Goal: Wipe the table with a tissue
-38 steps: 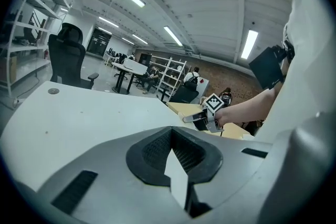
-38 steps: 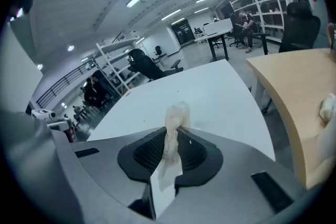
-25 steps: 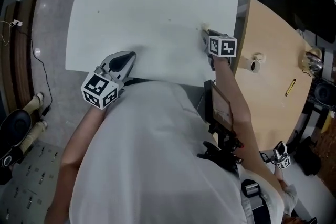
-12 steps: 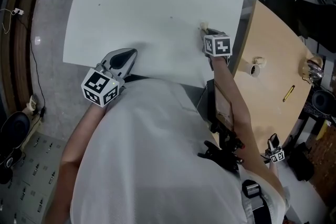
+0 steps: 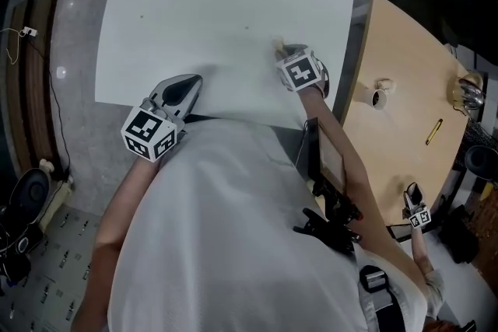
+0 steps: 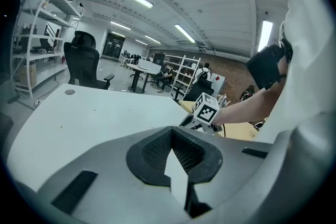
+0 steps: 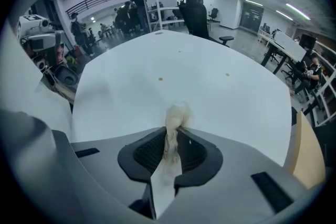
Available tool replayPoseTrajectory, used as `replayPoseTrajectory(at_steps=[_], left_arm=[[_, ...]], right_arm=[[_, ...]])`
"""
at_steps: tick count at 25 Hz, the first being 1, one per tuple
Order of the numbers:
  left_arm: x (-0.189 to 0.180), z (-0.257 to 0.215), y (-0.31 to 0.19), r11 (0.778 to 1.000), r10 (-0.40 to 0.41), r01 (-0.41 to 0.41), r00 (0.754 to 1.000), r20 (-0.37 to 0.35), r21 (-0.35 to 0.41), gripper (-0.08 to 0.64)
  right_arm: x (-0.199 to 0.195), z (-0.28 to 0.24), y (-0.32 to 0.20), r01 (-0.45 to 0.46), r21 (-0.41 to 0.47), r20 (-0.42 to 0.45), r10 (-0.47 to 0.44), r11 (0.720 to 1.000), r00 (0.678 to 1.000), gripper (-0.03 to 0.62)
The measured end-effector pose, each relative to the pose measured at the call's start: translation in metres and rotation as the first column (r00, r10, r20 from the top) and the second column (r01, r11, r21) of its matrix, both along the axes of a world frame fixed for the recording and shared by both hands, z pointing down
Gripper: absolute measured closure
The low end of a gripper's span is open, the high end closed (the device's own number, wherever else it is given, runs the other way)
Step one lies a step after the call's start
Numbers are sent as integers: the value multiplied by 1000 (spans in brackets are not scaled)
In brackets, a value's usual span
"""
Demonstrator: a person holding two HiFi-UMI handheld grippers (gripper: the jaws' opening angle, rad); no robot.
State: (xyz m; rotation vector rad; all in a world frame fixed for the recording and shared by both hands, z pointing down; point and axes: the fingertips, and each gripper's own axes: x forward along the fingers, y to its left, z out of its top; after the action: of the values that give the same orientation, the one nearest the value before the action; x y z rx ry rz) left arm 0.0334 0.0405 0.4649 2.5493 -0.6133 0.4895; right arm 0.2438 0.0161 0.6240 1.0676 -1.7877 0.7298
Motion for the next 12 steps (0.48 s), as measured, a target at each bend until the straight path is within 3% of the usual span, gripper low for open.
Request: replayPoseTrajectory(at_steps=[5, 8, 10, 12], left_arm=[[6, -3, 4, 1000, 16, -16, 1000, 8, 9, 554], [7, -3, 5, 1000, 22, -22, 1000, 15, 12, 554], [5, -3, 3, 1000, 16, -16, 1000, 20, 15, 554], [4, -6, 0, 1000, 8, -8, 1000, 19, 20, 554]], right_arm=[[-26, 1, 16, 110, -37, 45, -108, 993, 993, 531], [-42, 1, 26, 182, -58, 132, -173, 982, 976, 531], [-55, -5, 28, 174, -39, 232, -160, 984, 959, 531], [-59, -14, 24, 97, -1, 314, -92, 995, 945, 531]])
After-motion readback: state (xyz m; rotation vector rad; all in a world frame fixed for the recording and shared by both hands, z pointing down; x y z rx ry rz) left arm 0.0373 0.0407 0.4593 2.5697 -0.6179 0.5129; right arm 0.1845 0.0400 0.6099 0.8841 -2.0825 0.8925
